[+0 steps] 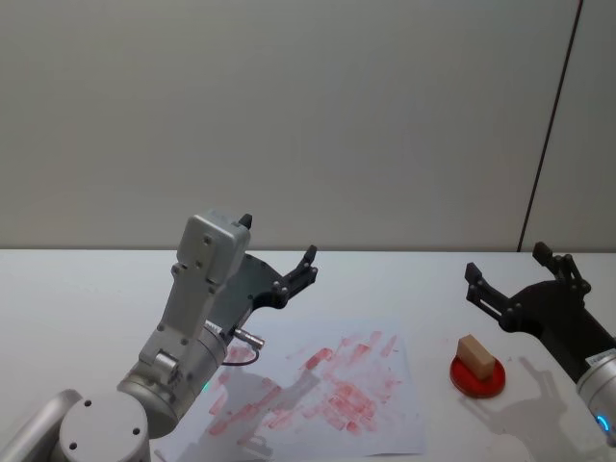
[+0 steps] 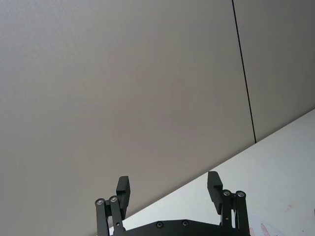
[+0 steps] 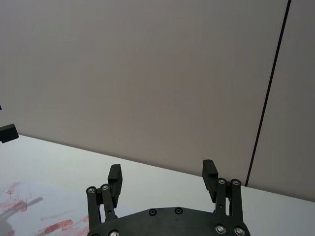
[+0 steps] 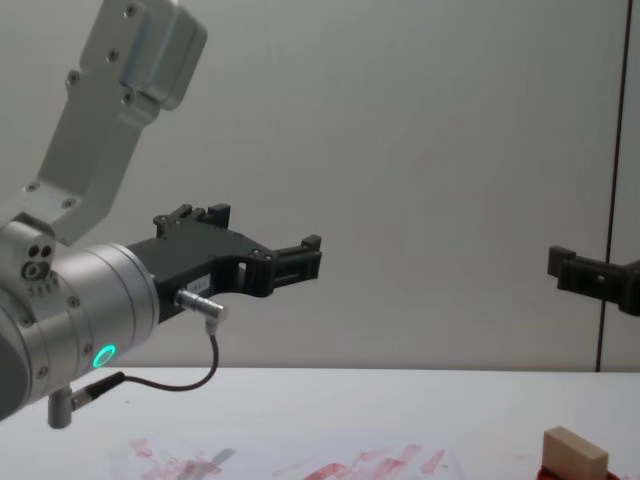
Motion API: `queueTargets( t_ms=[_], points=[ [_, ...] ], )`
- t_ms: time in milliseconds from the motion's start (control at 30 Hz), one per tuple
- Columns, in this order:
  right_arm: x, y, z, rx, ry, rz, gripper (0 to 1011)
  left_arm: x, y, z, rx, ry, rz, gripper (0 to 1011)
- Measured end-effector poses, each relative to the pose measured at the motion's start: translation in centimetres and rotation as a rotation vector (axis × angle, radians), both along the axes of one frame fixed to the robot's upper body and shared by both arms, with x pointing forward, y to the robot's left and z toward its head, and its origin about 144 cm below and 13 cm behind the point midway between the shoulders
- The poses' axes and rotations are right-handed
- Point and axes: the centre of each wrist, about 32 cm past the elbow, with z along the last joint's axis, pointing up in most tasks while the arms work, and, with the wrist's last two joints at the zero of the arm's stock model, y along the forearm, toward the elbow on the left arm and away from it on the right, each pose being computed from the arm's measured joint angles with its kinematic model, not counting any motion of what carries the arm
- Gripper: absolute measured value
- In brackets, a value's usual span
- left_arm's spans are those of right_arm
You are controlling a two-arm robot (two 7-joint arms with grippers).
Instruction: Use the one hand to pick up the stamp and affix it onto the A4 paper.
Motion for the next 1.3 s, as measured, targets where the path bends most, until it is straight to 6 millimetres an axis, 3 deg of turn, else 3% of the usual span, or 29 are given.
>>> queueTargets(
  t_ms=[833, 1300],
  points=[
    [0.1, 0.0, -0.1, -0.003, 0.009, 0.005, 1001, 0.0, 0.0, 0.0, 0.0, 0.0, 0.0, 1002],
    [0.8, -0.8, -1.5, -0.025, 0.118, 0.051, 1001, 0.0, 0.0, 0.0, 0.0, 0.0, 0.0, 1002]
  ],
)
